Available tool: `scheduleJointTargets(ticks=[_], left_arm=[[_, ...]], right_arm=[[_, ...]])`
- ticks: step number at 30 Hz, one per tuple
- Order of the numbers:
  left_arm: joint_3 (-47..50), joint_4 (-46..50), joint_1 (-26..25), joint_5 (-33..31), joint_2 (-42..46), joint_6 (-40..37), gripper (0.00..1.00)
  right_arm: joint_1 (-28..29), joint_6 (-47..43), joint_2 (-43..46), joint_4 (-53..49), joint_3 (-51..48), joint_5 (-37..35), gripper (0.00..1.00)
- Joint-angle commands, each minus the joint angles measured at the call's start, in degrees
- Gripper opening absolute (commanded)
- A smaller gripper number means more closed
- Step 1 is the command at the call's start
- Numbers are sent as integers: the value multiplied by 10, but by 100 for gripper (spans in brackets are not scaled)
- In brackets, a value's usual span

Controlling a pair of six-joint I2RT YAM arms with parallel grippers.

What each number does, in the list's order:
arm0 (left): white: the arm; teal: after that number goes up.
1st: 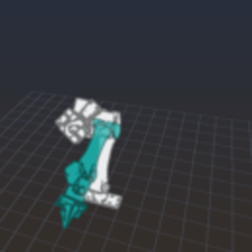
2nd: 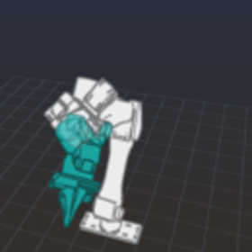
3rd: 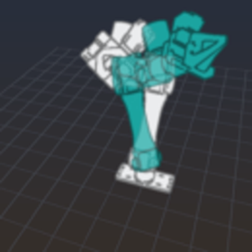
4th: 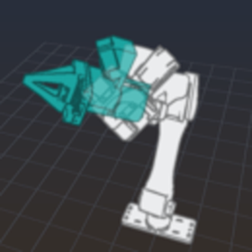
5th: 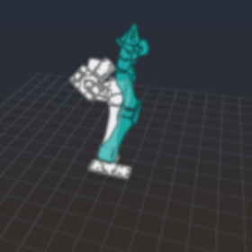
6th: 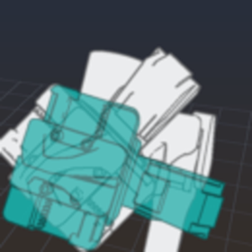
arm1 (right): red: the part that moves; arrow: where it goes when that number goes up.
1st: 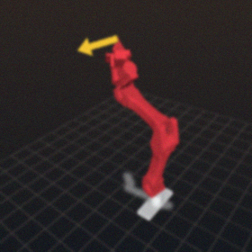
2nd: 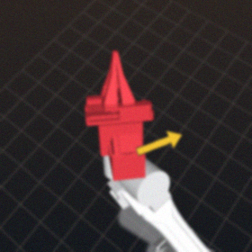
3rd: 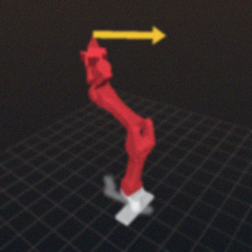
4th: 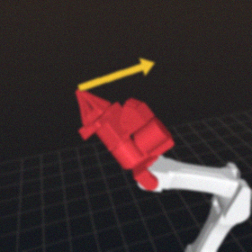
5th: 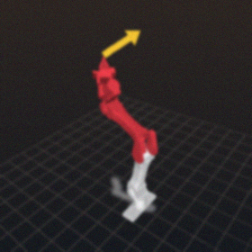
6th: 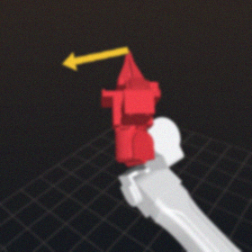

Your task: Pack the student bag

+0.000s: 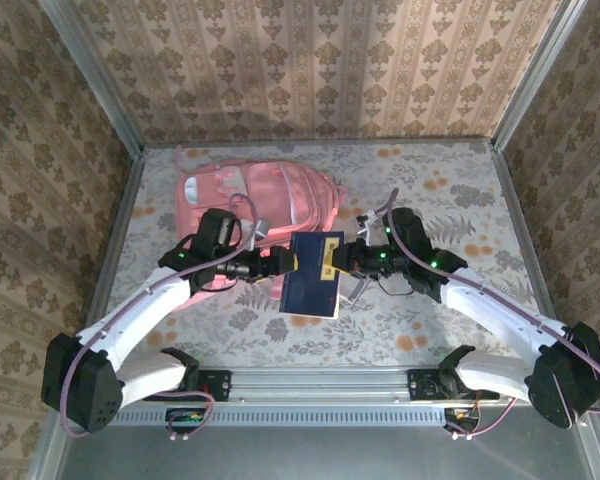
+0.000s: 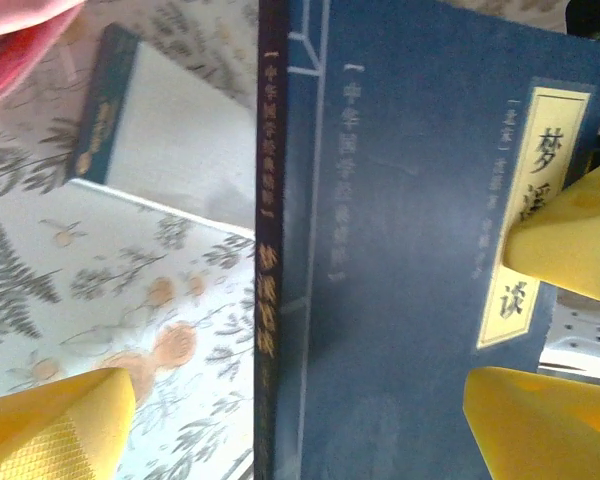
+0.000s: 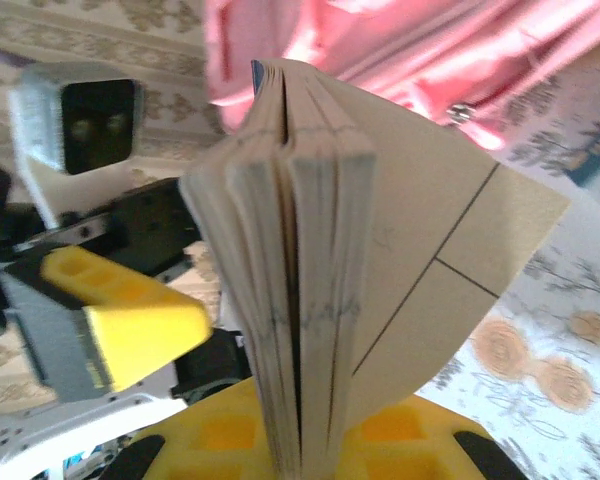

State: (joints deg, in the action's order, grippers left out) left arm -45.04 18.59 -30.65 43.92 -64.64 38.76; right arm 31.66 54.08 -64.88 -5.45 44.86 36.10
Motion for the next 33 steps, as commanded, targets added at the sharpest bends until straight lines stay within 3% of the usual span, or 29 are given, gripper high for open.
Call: scheduleJointTargets(ticks=[1, 4, 7, 16, 18, 22, 26, 30, 33], left_arm=[[5, -93, 3, 59, 7, 46, 93], [13, -155, 3, 84, 15, 77, 92], [18, -228, 3, 113, 32, 102, 82], [41, -350, -1, 155, 51, 140, 2], [41, -354, -3, 152, 54, 137, 0], [43, -388, -4, 151, 68, 147, 0], [45, -405, -4, 134, 98, 151, 0], [66, -465, -5, 116, 119, 185, 0], [72, -488, -7, 110, 118, 202, 0]], right_arm=[[-3, 17, 31, 29, 29, 38, 14], [-3, 25, 44, 45, 33, 44, 14], [-3, 6, 46, 24, 45, 49, 15], [-5, -23, 63, -14, 53, 6, 24], [-7, -26, 67, -18, 55, -3, 26], [-11, -38, 79, -24, 53, -19, 51], [-27, -47, 87, -24, 37, -35, 61], [-38, 3, 95, 85, -16, 3, 77], [-36, 55, 76, 220, -43, 86, 81]])
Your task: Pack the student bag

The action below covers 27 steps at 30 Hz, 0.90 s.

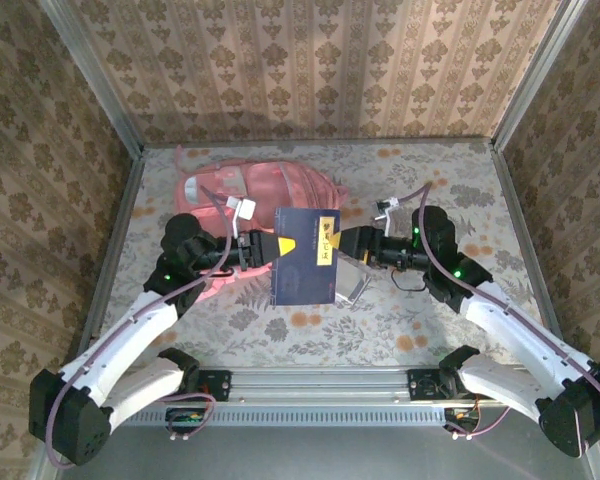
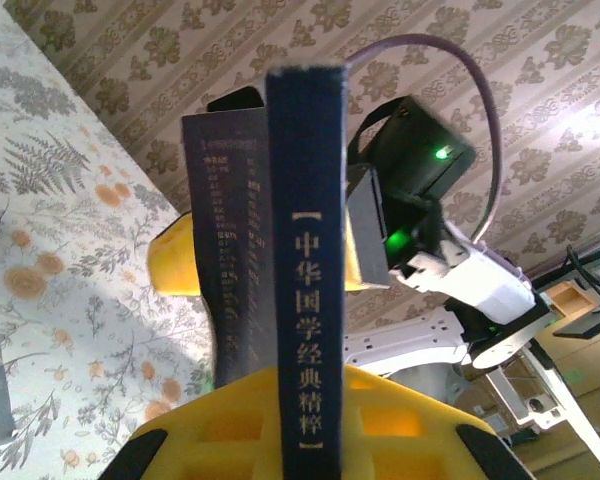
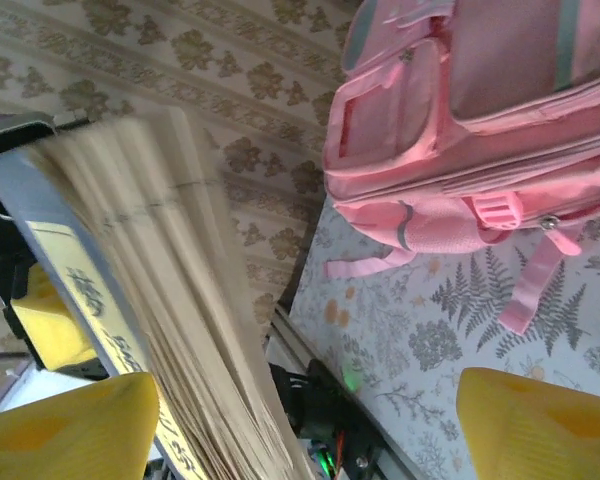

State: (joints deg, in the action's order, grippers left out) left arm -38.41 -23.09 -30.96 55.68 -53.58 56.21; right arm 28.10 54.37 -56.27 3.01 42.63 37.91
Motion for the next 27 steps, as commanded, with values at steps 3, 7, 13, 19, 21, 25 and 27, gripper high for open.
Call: scheduleJointTargets(ticks=[3, 7, 13, 19, 21, 25, 27], left_arm=[[8, -99, -10, -8, 1, 44, 0], [2, -109, -22, -12, -9, 49, 0], [-3, -48, -20, -33, -9, 15, 0], [2, -38, -14, -39, -6, 11, 0], [2, -36, -14, -38, -7, 9, 0], [2, -31, -14, -35, -9, 4, 0], [-3, -32, -15, -23, -13, 6, 12]], right_arm=[[17, 73, -25, 206, -27, 99, 84], [55, 67, -29, 248, -14, 92, 81], [58, 1, 13, 158, -2, 31, 55], [36, 0, 36, 124, -20, -5, 27], [35, 5, 35, 129, -21, -2, 14], [35, -3, 33, 115, -13, 2, 0], [34, -14, 30, 111, -8, 13, 0]])
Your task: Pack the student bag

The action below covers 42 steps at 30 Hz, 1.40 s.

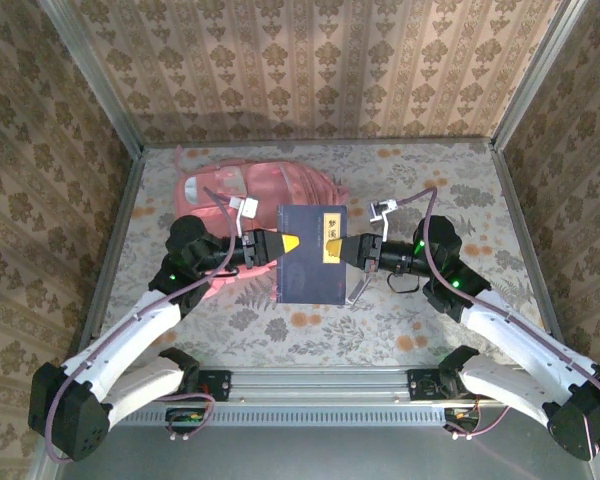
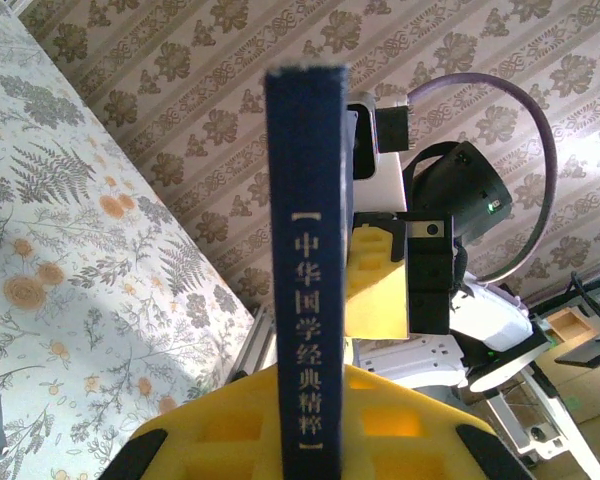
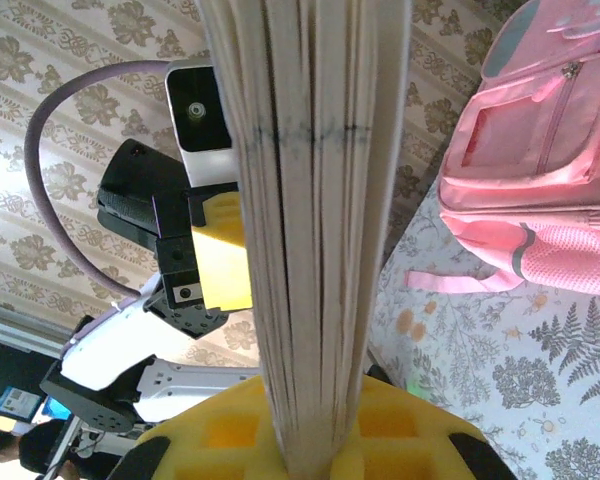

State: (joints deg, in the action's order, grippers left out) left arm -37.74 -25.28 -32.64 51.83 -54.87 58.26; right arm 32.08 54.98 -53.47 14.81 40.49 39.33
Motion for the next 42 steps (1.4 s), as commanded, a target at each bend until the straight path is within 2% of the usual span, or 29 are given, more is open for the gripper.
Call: scheduleJointTargets(ticks=[1, 4, 7, 11, 14, 15, 17, 19, 23, 25, 26, 30, 33, 37, 42], left_arm=[[-12, -6, 2, 20, -3, -15, 22], [-20, -5, 0, 36, -10, -17, 36], [-33, 8, -4, 51, -15, -29, 39], [-41, 19, -8, 56, -22, -46, 24], [-40, 8, -9, 53, -30, -48, 0], [-41, 1, -9, 48, -30, -46, 0], [-45, -5, -9, 29, -28, -43, 0], [-52, -12, -7, -8, -21, -44, 0], [-53, -52, -4, -102, -1, -32, 0], [-49, -91, -2, -147, -3, -12, 0], [-48, -120, -2, -174, -8, 2, 0], [-61, -241, 6, -216, -50, 76, 0], [-83, -271, 8, -237, -68, 96, 0], [-105, -264, 8, -260, -82, 98, 0], [-120, -309, 7, -272, -116, 127, 0]], right_arm=[[-6, -24, -1, -9, 16, 5, 0], [-8, -35, -10, -15, 25, 23, 0], [-9, -40, -20, -22, 32, 38, 0], [-10, -44, -18, -30, 33, 31, 0], [-11, -44, -22, -32, 36, 32, 0], [-12, -45, -21, -37, 37, 26, 6], [-15, -44, -14, -38, 31, 2, 36], [-15, -30, -2, -14, 12, -34, 54], [-13, 59, 5, 132, -45, -88, 74], [-6, 105, -8, 229, -67, -115, 79], [-3, 114, -11, 244, -68, -131, 81], [0, 121, -2, 244, -71, -217, 86], [0, 124, 7, 256, -84, -264, 90], [15, 152, -36, 329, -76, -267, 93], [47, 179, -111, 400, -42, -276, 94]])
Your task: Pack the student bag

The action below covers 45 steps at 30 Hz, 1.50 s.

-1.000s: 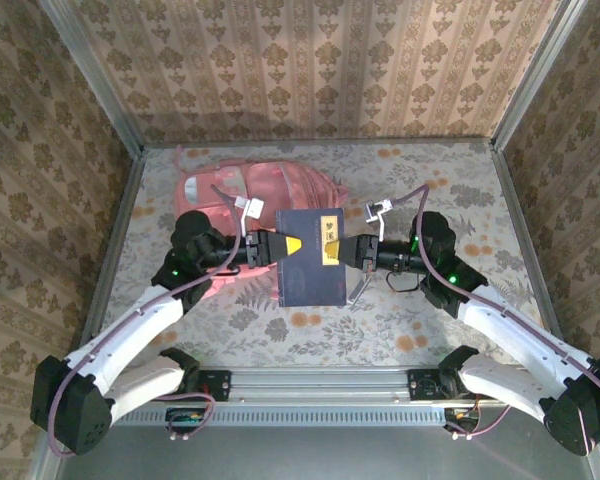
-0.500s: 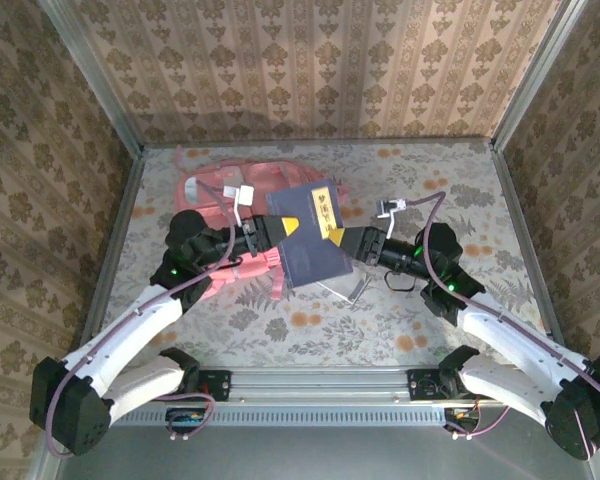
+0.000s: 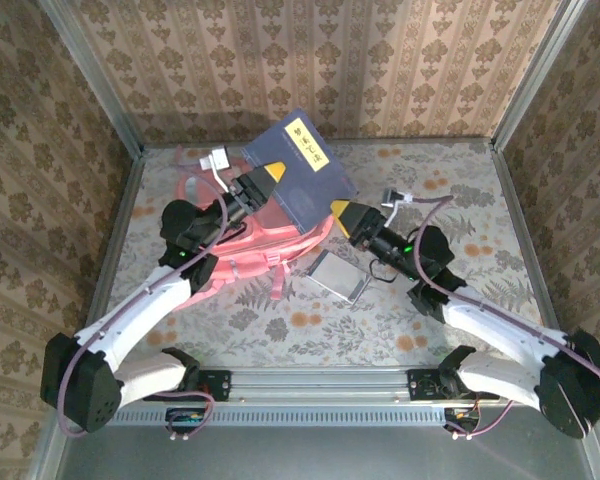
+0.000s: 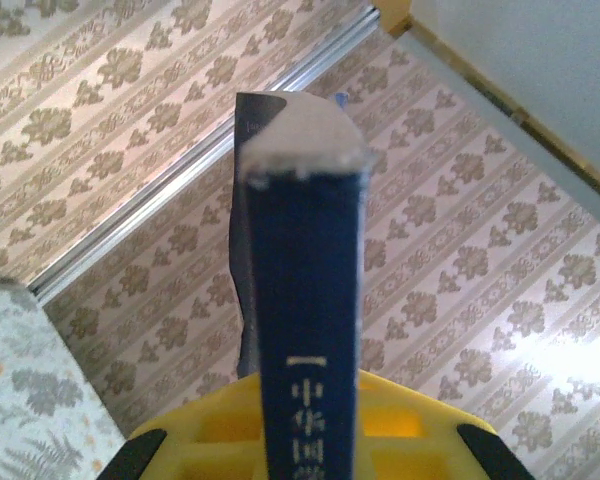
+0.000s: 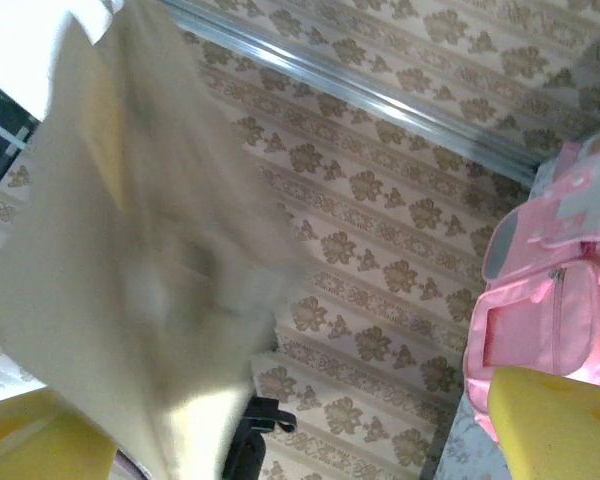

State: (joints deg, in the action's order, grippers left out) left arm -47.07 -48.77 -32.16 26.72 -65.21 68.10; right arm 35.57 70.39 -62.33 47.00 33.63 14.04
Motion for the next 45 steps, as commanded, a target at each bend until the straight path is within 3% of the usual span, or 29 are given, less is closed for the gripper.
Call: scheduleJointTargets(ticks=[1, 7, 13, 16, 26, 33, 37, 39, 42, 45], left_arm=[[-28, -83, 2, -22, -19, 36, 0], [-19, -98, -4, -34, -28, 45, 0], [-1, -68, -5, -52, -14, 33, 0], [11, -31, -5, -69, -8, 27, 0], [15, -63, -15, -68, -46, 53, 0], [14, -32, -16, -66, -48, 50, 1], [-6, 95, 15, -26, -46, 23, 49], [-29, 198, 31, -5, -48, -25, 62], [-115, 452, 41, -27, -67, -141, 68], [-194, 586, 47, -61, -110, -225, 68]], right_arm=[[17, 25, -33, 92, 33, -31, 94], [29, 5, -73, 150, 73, -58, 92], [31, -49, -52, 132, 76, -93, 69], [32, -83, -25, 88, 68, -126, 51], [32, -90, -62, 107, 80, -137, 38], [25, -94, -52, 62, 75, -169, 0], [-5, -106, 0, -39, 50, -183, 0], [-20, -123, 39, -97, 30, -198, 0], [-45, -155, 101, -220, 17, -215, 0], [-66, -185, 155, -300, -5, -221, 0]])
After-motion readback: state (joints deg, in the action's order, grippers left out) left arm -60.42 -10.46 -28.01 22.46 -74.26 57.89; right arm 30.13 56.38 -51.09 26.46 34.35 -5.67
